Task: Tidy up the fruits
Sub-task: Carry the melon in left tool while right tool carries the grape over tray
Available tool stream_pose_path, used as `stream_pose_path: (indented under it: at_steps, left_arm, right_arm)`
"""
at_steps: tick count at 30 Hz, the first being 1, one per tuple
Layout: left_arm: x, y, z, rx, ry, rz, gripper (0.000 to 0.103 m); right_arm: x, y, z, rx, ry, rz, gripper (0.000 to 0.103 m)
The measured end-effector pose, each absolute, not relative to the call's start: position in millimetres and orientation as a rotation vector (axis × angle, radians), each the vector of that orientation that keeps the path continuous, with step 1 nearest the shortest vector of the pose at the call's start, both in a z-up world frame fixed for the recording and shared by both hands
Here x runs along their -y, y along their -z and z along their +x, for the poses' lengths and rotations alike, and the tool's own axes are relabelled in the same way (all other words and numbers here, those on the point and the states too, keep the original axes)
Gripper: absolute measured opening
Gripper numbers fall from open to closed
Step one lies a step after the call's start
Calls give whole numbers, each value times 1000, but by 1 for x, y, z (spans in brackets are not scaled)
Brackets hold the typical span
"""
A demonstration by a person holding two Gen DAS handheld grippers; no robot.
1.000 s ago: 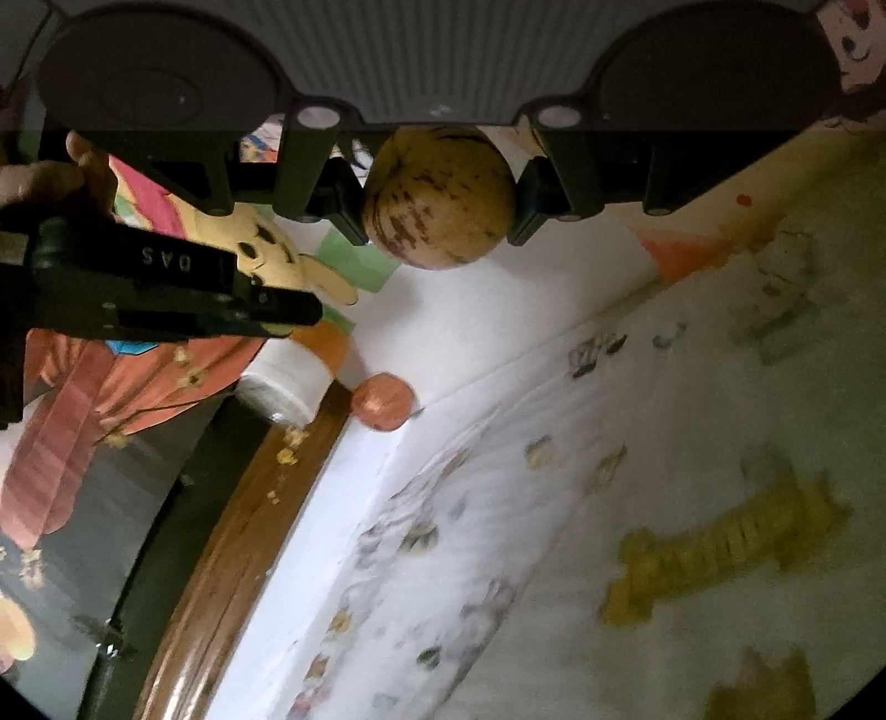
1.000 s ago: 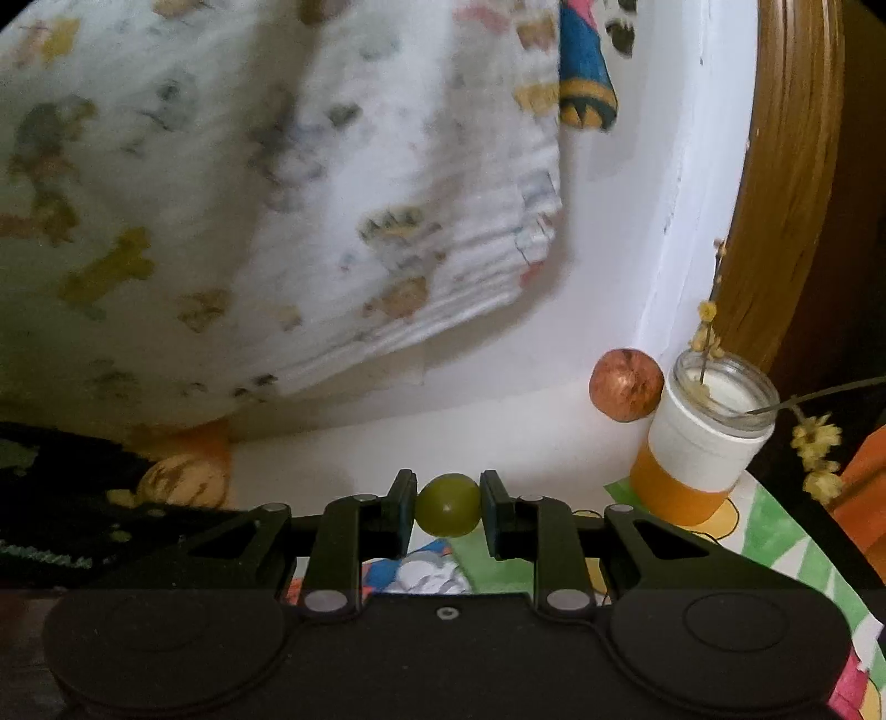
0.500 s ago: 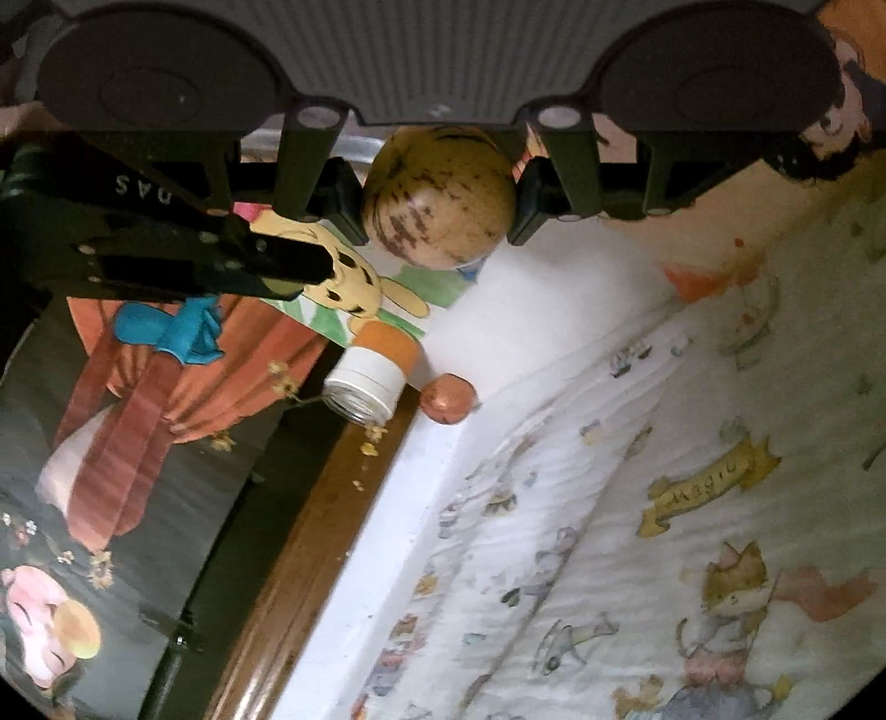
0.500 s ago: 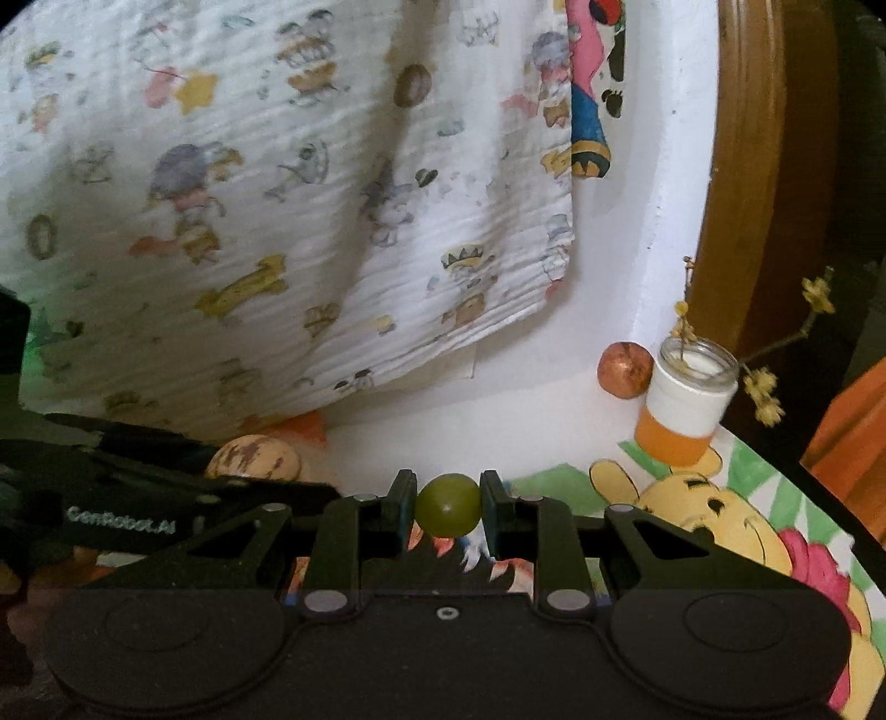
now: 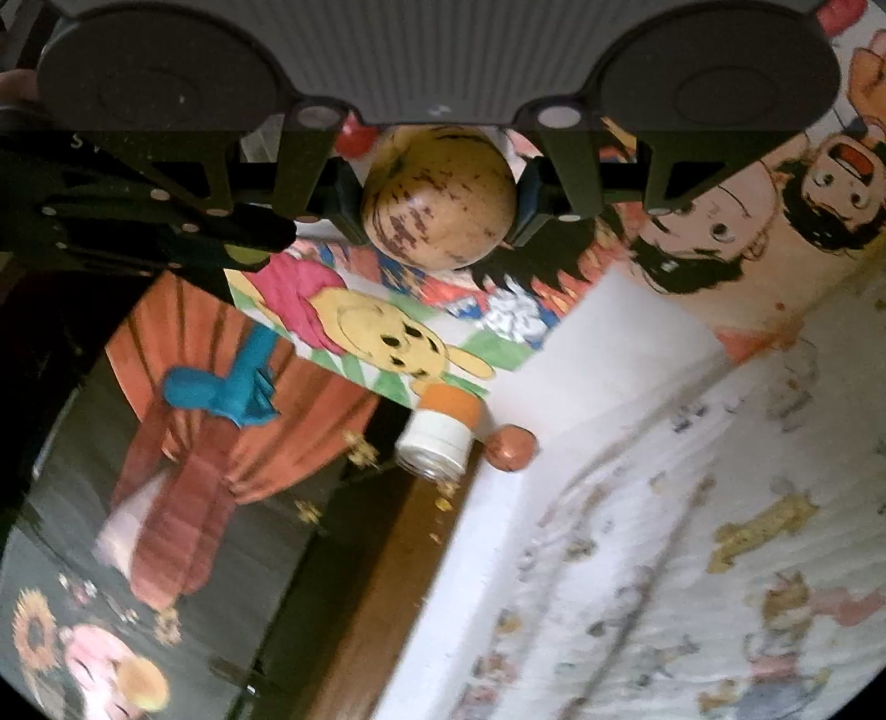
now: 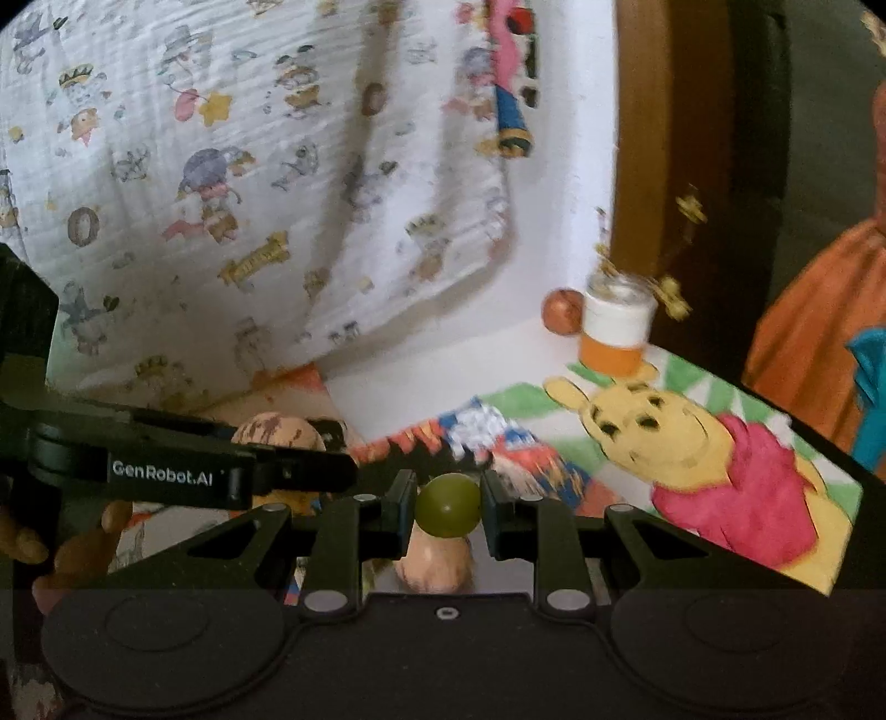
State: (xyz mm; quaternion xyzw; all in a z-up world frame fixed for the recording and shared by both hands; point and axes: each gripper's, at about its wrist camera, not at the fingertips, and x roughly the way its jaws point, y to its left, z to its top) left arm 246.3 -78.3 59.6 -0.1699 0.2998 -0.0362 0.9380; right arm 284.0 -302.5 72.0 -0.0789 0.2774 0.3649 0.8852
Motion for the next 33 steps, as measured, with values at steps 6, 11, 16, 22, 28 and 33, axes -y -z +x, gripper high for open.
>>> stream_pose_path:
  at_steps: [6, 11, 16, 22, 28, 33]
  left_arm:
    - [108, -50, 239, -652, 145, -289, 58]
    - [127, -42, 233, -675, 185, -250, 58]
    - [138, -32, 227, -688, 200, -209, 58]
    - [151, -25, 222, -704, 220, -151, 58]
    - [165, -19, 220, -723, 243, -114, 58]
    - [173, -15, 220, -740, 244, -91, 58]
  right_arm:
    - [333, -51, 263, -591, -690, -147, 27]
    - [350, -38, 248, -578, -659, -154, 27]
    - [362, -25, 232, -564, -639, -164, 27]
    - [371, -9, 205, -567, -601, -162, 27]
    - [372, 1, 178, -568, -576, -171, 27]
    - [366, 7, 160, -543, -522, -212, 27]
